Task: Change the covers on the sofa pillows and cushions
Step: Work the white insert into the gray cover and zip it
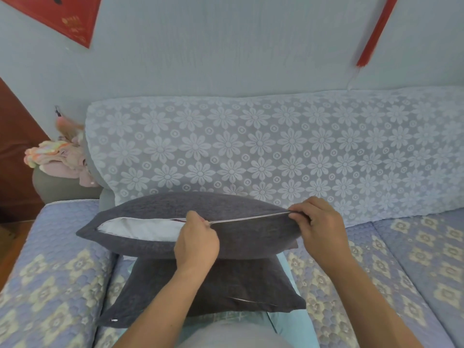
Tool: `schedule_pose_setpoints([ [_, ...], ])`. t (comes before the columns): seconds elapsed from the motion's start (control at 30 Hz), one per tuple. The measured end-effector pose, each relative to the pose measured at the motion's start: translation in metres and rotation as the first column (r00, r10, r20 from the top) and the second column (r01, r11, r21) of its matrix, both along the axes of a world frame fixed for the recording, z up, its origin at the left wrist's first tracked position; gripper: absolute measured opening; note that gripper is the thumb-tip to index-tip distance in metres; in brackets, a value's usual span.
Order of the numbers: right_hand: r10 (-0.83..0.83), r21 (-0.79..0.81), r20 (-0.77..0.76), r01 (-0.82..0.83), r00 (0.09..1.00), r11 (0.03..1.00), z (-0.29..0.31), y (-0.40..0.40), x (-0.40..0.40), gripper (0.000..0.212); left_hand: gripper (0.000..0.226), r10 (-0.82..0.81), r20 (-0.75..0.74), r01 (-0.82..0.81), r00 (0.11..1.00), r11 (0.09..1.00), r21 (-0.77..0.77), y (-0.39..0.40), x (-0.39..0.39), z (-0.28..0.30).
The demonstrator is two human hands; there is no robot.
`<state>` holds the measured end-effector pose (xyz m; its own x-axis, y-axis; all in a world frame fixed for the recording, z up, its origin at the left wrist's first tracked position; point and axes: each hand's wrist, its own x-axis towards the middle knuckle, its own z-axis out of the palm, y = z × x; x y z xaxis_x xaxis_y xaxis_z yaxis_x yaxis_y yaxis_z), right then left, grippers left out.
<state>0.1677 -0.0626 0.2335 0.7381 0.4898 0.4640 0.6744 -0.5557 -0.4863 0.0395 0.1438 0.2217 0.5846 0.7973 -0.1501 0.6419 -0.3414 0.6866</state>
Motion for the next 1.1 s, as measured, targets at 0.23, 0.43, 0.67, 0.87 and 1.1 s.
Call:
schedule_pose_setpoints([
  [0.23, -0.317, -0.253, 0.061, 0.322, 0.946, 0.912, -0.010, 0.001, 0.026, 0.013, 0.012, -0.042, -0.020, 0.046, 0.999, 0.950, 0.310, 0.019, -0.002, 0.000],
  [0.43, 0.272, -0.351, 0.001, -0.255, 0.962, 0.901, -0.026, 0.109, -0.043, 0.031, 0.016, -0.160, 0.048, 0.133, 0.986, 0.924, 0.357, 0.000, -0.004, 0.001],
  [0.67, 0.309, -0.248, 0.069, -0.284, 0.949, 0.926, -0.050, 0.137, -0.049, 0.019, 0.012, -0.118, 0.158, 0.133, 0.980, 0.987, -0.087, 0.014, -0.019, -0.001],
  [0.87, 0.328, -0.249, 0.129, -0.290, 0.936, 0.924, -0.049, 0.127, -0.048, 0.015, 0.012, -0.204, 0.142, 0.234, 0.969, 0.940, -0.249, 0.021, -0.020, -0.003],
  [1.1, 0.240, -0.205, 0.118, -0.213, 0.963, 0.955, -0.045, 0.129, -0.055, 0.013, 0.010, -0.009, 0.009, 0.004, 1.000, 0.911, 0.413, 0.008, -0.019, -0.010],
])
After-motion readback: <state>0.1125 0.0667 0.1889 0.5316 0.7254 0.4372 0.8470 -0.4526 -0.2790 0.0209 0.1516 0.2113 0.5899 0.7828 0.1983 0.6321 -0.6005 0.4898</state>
